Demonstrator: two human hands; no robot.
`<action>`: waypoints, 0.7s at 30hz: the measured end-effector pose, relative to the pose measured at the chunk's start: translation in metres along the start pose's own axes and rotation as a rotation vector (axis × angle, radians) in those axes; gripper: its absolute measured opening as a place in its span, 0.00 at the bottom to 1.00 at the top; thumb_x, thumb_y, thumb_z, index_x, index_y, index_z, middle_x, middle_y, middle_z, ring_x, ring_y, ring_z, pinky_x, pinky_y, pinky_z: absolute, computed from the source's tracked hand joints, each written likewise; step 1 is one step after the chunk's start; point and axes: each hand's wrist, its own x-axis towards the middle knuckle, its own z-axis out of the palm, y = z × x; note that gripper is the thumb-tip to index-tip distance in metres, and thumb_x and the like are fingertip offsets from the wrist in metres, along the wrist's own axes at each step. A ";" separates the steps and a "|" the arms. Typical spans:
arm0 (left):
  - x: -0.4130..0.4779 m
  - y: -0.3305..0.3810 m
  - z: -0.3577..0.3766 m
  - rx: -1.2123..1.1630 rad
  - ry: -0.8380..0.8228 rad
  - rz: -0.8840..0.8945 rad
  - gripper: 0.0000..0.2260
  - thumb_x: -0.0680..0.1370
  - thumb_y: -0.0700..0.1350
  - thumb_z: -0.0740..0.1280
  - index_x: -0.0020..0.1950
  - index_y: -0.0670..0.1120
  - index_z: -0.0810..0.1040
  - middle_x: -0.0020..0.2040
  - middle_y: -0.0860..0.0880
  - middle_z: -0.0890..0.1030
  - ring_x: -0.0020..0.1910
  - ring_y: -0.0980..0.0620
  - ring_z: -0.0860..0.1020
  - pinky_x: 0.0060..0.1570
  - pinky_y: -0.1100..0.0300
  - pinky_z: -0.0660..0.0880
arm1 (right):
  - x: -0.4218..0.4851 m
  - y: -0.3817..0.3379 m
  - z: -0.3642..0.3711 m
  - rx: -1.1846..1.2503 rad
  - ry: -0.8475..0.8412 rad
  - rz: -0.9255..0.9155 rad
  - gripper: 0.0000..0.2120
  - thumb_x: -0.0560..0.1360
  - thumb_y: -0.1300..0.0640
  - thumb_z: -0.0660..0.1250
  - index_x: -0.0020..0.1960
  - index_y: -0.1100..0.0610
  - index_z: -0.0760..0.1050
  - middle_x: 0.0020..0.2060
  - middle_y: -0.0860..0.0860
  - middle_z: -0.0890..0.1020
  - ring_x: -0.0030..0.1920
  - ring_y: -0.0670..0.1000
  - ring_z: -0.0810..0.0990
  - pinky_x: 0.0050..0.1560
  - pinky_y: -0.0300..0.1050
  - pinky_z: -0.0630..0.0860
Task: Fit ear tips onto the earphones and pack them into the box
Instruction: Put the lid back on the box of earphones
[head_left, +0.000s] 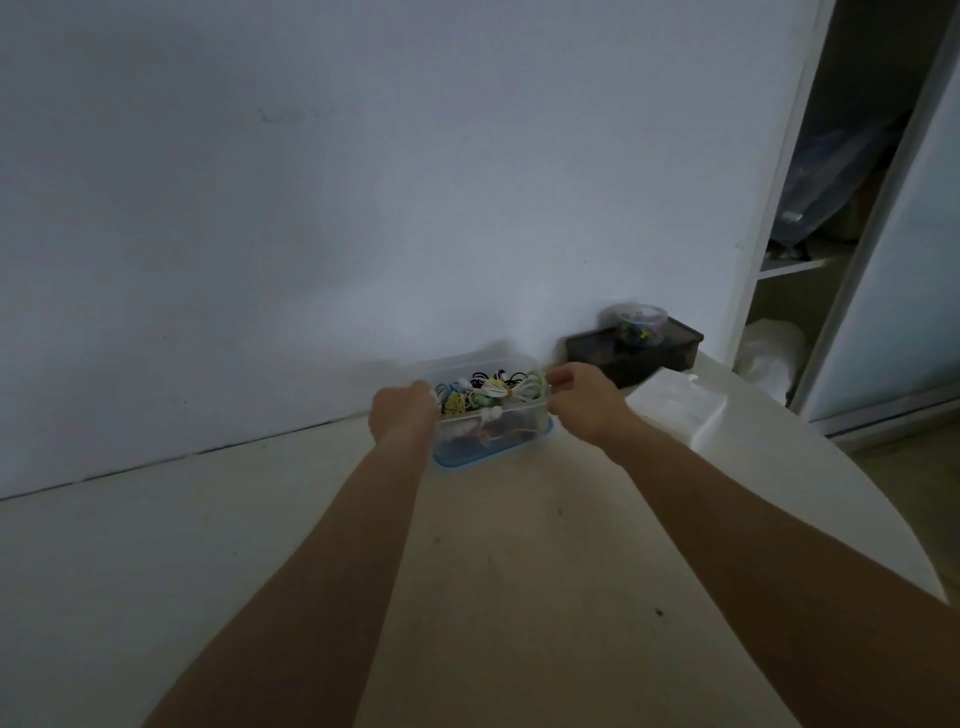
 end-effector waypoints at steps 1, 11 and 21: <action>0.003 0.001 -0.005 -0.088 -0.042 -0.049 0.12 0.79 0.40 0.62 0.59 0.38 0.79 0.57 0.39 0.81 0.53 0.43 0.79 0.45 0.58 0.72 | 0.002 0.005 -0.001 0.086 -0.004 0.032 0.15 0.73 0.69 0.63 0.58 0.61 0.79 0.49 0.57 0.84 0.52 0.57 0.82 0.55 0.54 0.79; 0.013 -0.008 -0.015 -0.366 -0.071 -0.150 0.04 0.68 0.37 0.67 0.33 0.43 0.76 0.38 0.41 0.77 0.39 0.44 0.76 0.38 0.49 0.71 | 0.015 0.020 0.025 -0.118 0.023 0.058 0.11 0.73 0.63 0.73 0.55 0.56 0.78 0.48 0.52 0.79 0.47 0.52 0.77 0.46 0.45 0.74; 0.016 -0.012 -0.020 -0.466 -0.399 -0.079 0.16 0.75 0.41 0.74 0.59 0.47 0.74 0.55 0.43 0.79 0.45 0.42 0.81 0.41 0.51 0.81 | 0.024 0.013 0.023 -0.394 -0.028 0.125 0.04 0.74 0.62 0.69 0.46 0.64 0.77 0.34 0.53 0.75 0.40 0.55 0.76 0.40 0.46 0.71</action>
